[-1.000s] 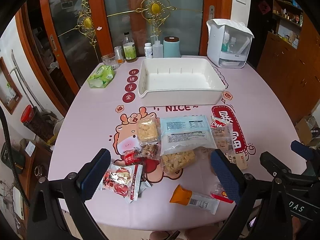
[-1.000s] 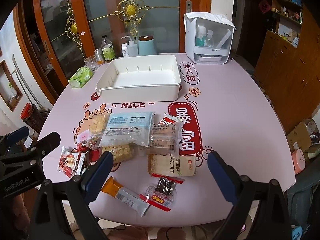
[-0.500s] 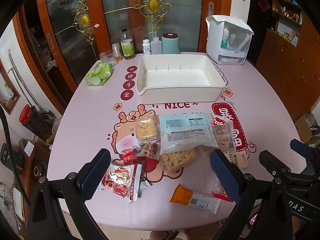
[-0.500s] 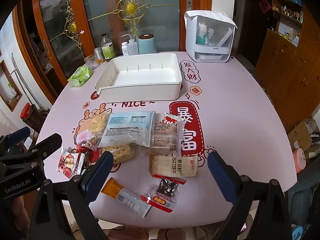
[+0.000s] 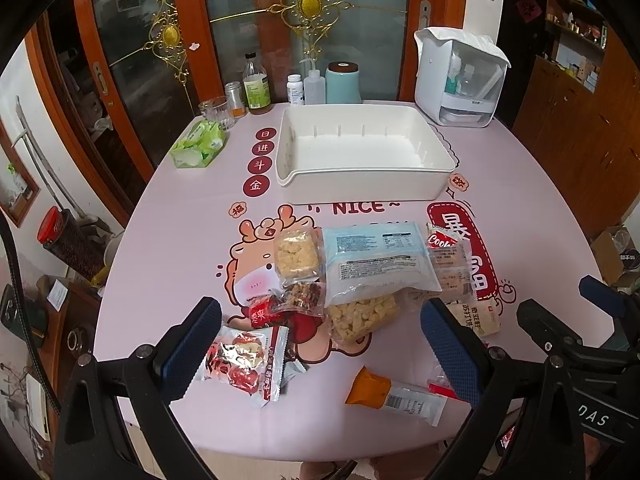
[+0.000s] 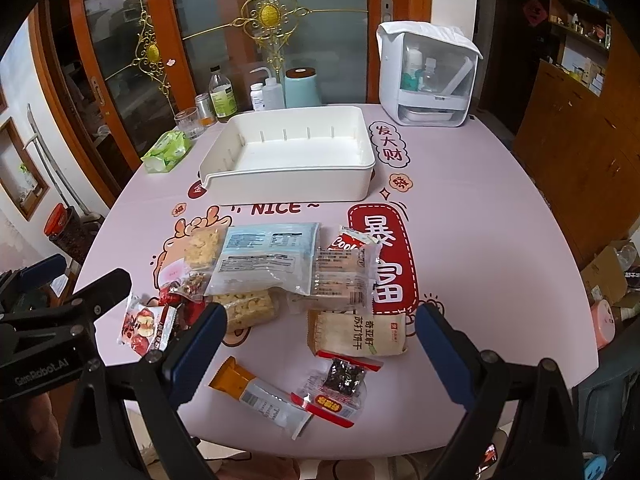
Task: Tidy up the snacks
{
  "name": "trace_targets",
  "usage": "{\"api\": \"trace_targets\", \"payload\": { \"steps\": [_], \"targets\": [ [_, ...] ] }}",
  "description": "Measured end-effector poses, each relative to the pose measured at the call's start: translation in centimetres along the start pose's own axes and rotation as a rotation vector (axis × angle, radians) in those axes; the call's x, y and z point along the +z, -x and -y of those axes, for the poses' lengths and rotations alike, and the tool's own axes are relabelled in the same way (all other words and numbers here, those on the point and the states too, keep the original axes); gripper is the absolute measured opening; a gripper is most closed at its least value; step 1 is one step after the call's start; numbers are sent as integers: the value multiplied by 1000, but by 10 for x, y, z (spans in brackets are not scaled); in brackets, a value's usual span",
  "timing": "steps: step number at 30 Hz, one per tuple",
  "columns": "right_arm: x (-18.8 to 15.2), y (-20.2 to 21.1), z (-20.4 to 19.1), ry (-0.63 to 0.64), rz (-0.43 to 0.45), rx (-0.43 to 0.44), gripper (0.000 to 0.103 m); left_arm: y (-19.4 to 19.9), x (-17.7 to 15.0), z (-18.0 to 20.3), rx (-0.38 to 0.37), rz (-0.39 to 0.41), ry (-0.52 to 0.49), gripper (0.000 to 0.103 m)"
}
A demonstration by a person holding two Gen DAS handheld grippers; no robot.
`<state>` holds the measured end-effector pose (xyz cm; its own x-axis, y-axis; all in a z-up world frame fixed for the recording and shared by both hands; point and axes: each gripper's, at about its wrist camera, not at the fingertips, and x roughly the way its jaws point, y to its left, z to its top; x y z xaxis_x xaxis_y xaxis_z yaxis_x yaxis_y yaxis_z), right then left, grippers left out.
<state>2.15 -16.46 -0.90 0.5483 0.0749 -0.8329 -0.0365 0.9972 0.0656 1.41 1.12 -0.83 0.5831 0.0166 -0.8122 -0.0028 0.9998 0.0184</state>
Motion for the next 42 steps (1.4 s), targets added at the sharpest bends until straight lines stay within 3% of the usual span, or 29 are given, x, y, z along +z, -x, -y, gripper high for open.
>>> {"api": "trace_targets", "payload": {
  "steps": [28, 42],
  "targets": [
    [3, 2, -15, 22, 23, 17, 92, -6, -4, -14, -20, 9, 14, 99],
    [3, -17, -24, 54, -19, 66, 88, -20, -3, -27, -27, -7, 20, 99]
  ]
}}
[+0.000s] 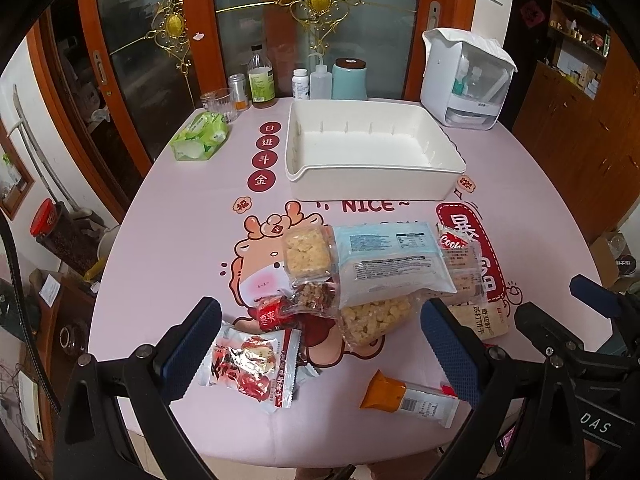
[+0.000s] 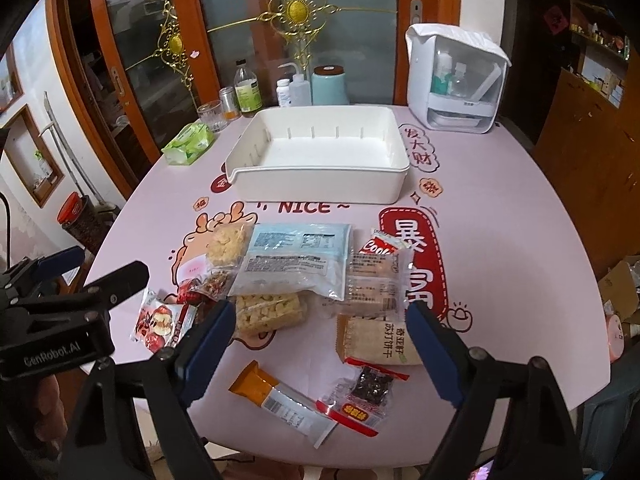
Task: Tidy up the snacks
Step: 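Grasp the red-and-white pastry bag with the left tool while the right tool grasps the orange bar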
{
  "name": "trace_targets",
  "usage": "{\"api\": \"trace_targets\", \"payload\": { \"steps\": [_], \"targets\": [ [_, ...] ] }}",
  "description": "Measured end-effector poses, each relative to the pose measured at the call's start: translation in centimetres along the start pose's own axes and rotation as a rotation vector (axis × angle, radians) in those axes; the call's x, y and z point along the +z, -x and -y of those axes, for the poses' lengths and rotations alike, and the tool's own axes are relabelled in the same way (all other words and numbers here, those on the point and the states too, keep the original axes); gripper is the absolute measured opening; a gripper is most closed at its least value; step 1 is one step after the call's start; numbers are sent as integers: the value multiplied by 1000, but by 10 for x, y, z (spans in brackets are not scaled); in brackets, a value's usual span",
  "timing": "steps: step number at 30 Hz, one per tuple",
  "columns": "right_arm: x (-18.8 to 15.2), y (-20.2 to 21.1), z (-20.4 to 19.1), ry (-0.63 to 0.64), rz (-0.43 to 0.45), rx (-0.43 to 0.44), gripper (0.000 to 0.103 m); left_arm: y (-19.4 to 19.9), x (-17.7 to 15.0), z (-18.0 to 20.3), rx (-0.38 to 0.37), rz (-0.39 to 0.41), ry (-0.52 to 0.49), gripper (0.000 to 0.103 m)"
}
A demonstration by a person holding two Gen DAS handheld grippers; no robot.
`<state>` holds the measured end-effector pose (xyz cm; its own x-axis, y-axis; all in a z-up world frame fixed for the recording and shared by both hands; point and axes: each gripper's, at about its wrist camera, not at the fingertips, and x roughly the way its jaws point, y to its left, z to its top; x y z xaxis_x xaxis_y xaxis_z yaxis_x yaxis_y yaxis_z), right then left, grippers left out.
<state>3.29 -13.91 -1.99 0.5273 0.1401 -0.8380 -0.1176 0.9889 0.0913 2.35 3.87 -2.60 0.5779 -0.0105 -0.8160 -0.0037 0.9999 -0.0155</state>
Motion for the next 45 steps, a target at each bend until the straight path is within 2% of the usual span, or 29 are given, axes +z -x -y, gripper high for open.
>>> {"api": "trace_targets", "payload": {
  "steps": [6, 10, 16, 22, 27, 32, 36, 39, 45],
  "targets": [
    [-6, -16, -6, 68, -41, 23, 88, -13, 0, -20, -19, -27, 22, 99],
    [-17, -33, -10, 123, -91, 47, 88, -26, -6, -42, 0, -58, 28, 99],
    [-41, -60, -20, 269, -157, 94, 88, -50, -29, -80, 7, -140, 63, 99],
    [-73, -92, -34, 392, -272, 158, 88, -82, -64, -104, -28, -274, 131, 99],
    [-92, -111, -40, 462, -344, 213, 88, -109, -83, -114, -93, -364, 259, 99],
    [-102, -122, -43, 522, -375, 239, 88, -131, -96, -130, -157, -433, 459, 99],
    [-106, -127, -45, 555, -381, 251, 88, -145, -98, -141, -154, -448, 642, 99],
    [-107, -131, -48, 583, -385, 259, 88, -152, -93, -143, -127, -433, 722, 99],
    [-109, -136, -50, 644, -379, 272, 87, -173, -85, -145, -28, -472, 856, 99]
  ]
}}
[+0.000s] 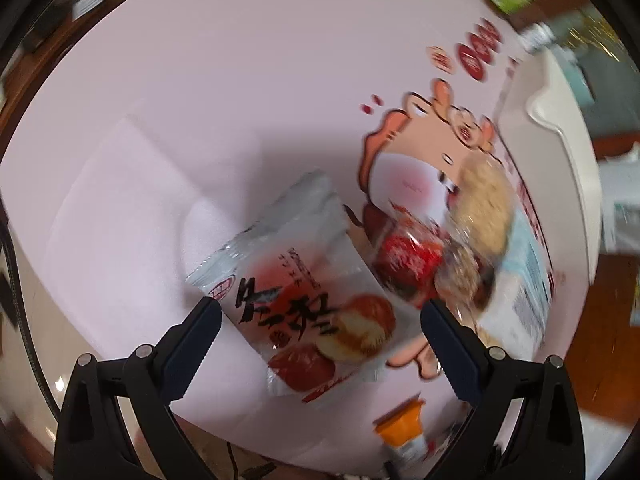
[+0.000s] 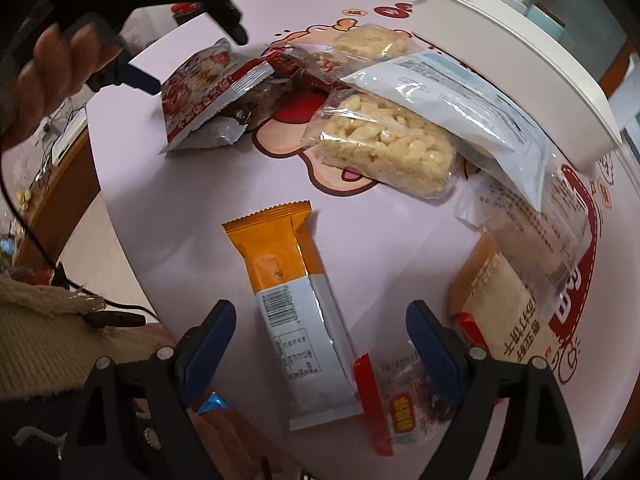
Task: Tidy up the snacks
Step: 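Grasp the red-and-white pastry bag with the left tool while the right tool grasps the orange bar, then carry both snacks over the white tray and open both tools to drop them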
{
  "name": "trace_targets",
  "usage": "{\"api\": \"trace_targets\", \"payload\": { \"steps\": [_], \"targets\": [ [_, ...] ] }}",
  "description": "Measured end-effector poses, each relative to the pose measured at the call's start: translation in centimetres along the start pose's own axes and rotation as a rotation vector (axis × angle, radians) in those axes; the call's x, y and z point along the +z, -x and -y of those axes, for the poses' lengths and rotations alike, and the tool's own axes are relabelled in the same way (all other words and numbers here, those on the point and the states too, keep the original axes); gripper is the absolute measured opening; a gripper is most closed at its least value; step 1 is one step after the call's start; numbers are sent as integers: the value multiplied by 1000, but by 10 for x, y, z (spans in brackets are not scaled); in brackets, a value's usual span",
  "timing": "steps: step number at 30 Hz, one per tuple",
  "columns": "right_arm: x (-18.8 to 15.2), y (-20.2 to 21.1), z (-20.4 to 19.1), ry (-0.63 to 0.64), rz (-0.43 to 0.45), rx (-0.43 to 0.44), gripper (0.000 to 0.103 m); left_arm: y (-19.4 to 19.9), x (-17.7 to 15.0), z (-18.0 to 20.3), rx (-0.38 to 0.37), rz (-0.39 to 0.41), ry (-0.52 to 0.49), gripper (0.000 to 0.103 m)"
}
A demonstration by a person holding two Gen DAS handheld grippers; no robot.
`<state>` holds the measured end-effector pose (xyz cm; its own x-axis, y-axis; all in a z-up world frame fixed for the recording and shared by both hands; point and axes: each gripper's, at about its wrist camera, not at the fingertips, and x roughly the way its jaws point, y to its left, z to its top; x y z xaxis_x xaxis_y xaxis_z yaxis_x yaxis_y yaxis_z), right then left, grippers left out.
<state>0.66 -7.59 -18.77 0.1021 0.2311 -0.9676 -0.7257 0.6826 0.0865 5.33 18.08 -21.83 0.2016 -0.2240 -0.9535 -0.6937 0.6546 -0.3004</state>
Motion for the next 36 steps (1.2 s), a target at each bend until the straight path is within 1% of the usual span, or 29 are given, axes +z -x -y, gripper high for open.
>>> {"api": "trace_targets", "payload": {
  "steps": [4, 6, 9, 10, 11, 13, 14, 15, 16, 18, 19, 20, 22, 23, 24, 26, 28, 30, 33, 36],
  "targets": [
    [4, -9, 3, 12, -14, 13, 80, -11, 7, -1, 33, 8, 112, 99],
    [6, -13, 3, 18, -23, 15, 72, -15, 8, -2, 52, -1, 140, 99],
    [10, -20, 5, 20, -38, 33, 62, -24, 6, -3, 91, -37, 164, 99],
    [11, -21, 5, 21, -39, 37, 61, -26, 6, -3, 98, -40, 163, 99],
    [12, -21, 5, 28, -31, 34, 57, -29, 5, -2, 109, -44, 157, 99],
    [14, -21, 5, 34, -22, 39, 43, -31, 3, -1, 117, -45, 142, 98],
    [15, -20, 4, 30, -19, 49, 39, -32, 3, -1, 119, -47, 133, 89],
    [16, -20, 6, 21, -19, 55, 38, -33, 4, -1, 110, -48, 127, 76],
    [17, -21, 8, 12, -19, 61, 37, -33, 4, -1, 108, -52, 119, 76],
    [20, -20, 11, 0, -13, 65, 36, -31, 3, -2, 113, -46, 102, 71],
    [21, -18, 12, -2, -8, 67, 36, -29, 4, -2, 124, -33, 83, 70],
    [22, -15, 13, -4, 4, 71, 36, -26, 5, -1, 131, -24, 68, 66],
    [25, -8, 14, -11, 25, 74, 36, -18, 4, 3, 130, -1, 43, 62],
    [25, -4, 14, -17, 39, 74, 36, -13, 5, 6, 125, 16, 23, 56],
    [26, 0, 15, -21, 48, 74, 36, -9, 5, 8, 124, 28, 7, 54],
    [33, 11, 20, -38, 81, 76, 36, 6, 2, 15, 122, 57, -32, 50],
    [39, 21, 28, -59, 117, 74, 36, 19, 2, 25, 111, 80, -72, 49],
    [49, 38, 42, -94, 163, 58, 36, 31, 5, 36, 97, 101, -117, 47],
    [65, 64, 74, -184, 237, 31, 36, 52, 3, 65, 61, 145, -221, 47],
    [82, 91, 119, -294, 305, -13, 36, 73, 2, 107, 28, 212, -372, 47]
  ]
}}
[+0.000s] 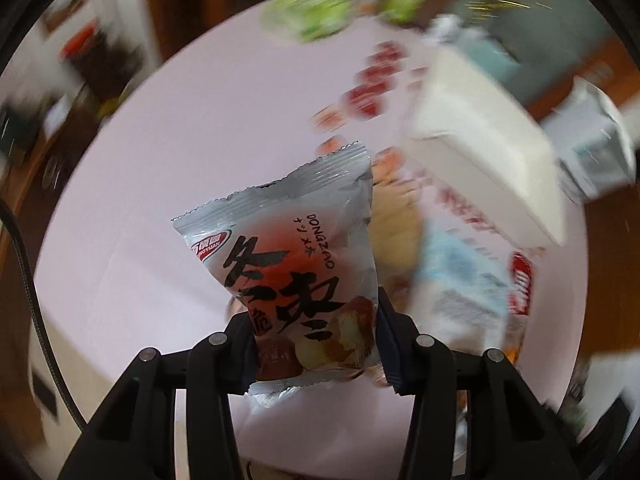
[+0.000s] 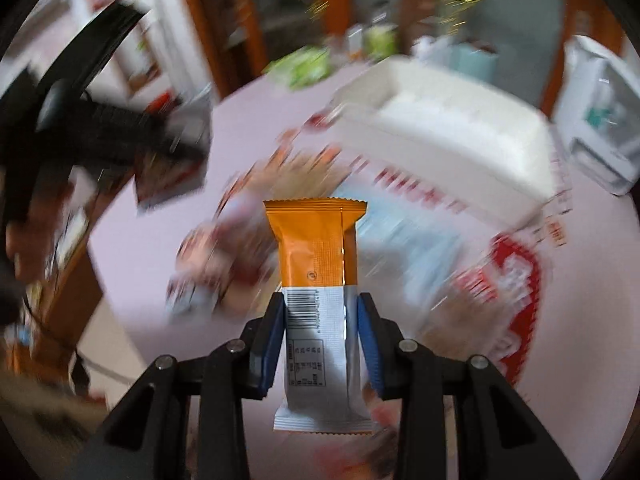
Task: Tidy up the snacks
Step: 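Carry both snacks over the white tray and open both tools to drop them, then grasp the dark chocolate packet with the left tool while the right tool grasps the red-labelled snack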
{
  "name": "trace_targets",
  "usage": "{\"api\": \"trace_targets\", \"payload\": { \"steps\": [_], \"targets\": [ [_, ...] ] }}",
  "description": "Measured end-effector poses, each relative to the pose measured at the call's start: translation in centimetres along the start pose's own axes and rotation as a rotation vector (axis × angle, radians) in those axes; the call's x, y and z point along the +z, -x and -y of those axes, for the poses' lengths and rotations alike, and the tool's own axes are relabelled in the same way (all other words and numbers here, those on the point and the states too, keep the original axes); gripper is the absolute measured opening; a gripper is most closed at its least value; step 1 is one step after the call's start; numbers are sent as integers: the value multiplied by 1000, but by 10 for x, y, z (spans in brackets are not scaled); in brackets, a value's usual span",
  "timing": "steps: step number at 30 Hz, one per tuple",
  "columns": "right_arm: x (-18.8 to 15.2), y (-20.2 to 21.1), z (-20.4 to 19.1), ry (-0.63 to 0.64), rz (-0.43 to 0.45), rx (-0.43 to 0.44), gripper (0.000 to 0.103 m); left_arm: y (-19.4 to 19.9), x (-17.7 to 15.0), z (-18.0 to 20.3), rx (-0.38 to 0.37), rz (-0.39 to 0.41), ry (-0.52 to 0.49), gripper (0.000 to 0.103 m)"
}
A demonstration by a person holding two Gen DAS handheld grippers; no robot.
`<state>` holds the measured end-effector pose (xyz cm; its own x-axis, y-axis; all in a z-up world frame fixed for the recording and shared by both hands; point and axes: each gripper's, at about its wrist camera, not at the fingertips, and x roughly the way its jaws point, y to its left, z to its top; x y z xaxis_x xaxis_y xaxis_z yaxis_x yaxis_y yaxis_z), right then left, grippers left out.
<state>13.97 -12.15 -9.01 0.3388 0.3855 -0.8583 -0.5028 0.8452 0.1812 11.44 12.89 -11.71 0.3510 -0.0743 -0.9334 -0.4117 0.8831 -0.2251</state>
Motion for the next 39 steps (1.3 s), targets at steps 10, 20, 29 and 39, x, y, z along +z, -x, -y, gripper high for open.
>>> {"api": "trace_targets", "payload": {
  "steps": [10, 20, 29, 39],
  "targets": [
    [122, 11, 104, -267, 167, -134, 38, 4, 94, 158, -5, 228, -406, 47],
    [159, -38, 166, -427, 95, -123, 69, -53, 168, 226, 55, 249, -466, 96],
    [135, -17, 151, -424, 95, -149, 70, -35, 162, 213, -3, 255, -470, 97],
    [85, 30, 87, -390, 137, -201, 70, 26, 100, 178, -134, 329, -601, 97]
  ]
}}
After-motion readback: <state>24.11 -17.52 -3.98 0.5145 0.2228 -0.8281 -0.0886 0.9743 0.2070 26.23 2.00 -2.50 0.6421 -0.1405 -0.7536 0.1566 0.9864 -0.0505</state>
